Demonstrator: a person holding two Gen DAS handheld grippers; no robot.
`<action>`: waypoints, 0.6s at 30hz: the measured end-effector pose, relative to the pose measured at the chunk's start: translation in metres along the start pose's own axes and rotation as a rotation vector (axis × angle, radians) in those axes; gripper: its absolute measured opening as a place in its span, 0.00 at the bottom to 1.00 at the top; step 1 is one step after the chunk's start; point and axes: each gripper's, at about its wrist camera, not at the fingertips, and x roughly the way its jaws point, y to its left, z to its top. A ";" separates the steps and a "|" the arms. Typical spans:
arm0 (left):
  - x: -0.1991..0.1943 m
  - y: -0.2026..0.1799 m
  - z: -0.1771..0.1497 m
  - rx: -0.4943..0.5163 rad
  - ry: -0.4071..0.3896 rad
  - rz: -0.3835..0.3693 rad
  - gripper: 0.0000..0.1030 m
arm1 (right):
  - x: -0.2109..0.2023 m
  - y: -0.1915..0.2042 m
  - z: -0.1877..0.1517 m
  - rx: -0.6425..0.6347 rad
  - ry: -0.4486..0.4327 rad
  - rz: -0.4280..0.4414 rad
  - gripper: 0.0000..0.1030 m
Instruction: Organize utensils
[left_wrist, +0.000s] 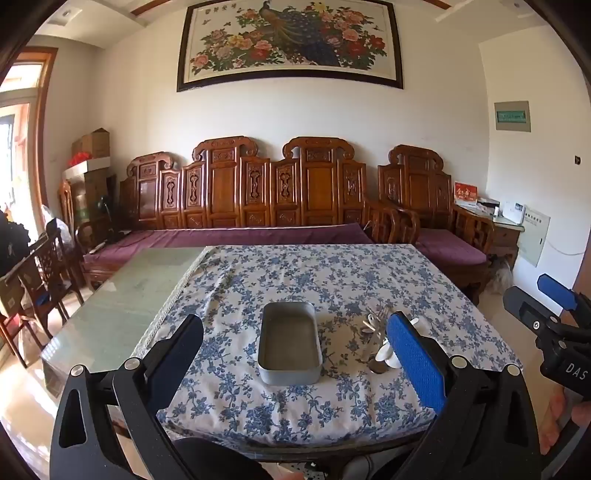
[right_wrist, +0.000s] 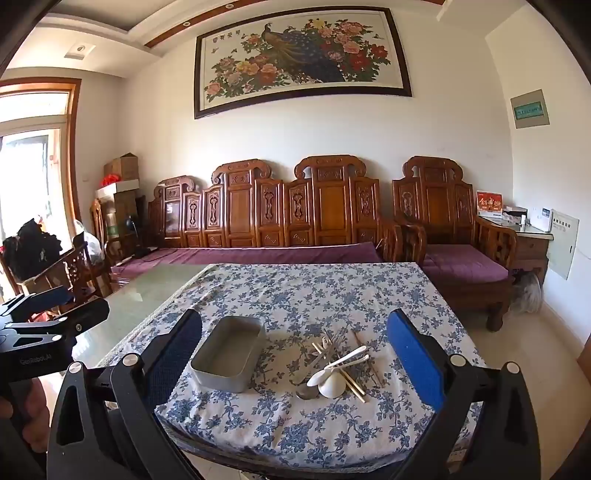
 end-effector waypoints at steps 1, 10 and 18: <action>0.001 0.002 0.000 -0.017 0.008 -0.008 0.94 | 0.000 0.000 0.000 -0.002 0.000 0.001 0.98; 0.002 0.002 0.002 -0.006 0.008 -0.012 0.94 | 0.000 0.001 0.000 0.001 -0.002 0.005 0.98; -0.004 0.002 0.016 -0.016 -0.007 -0.007 0.94 | -0.002 0.005 -0.002 0.001 -0.004 0.004 0.98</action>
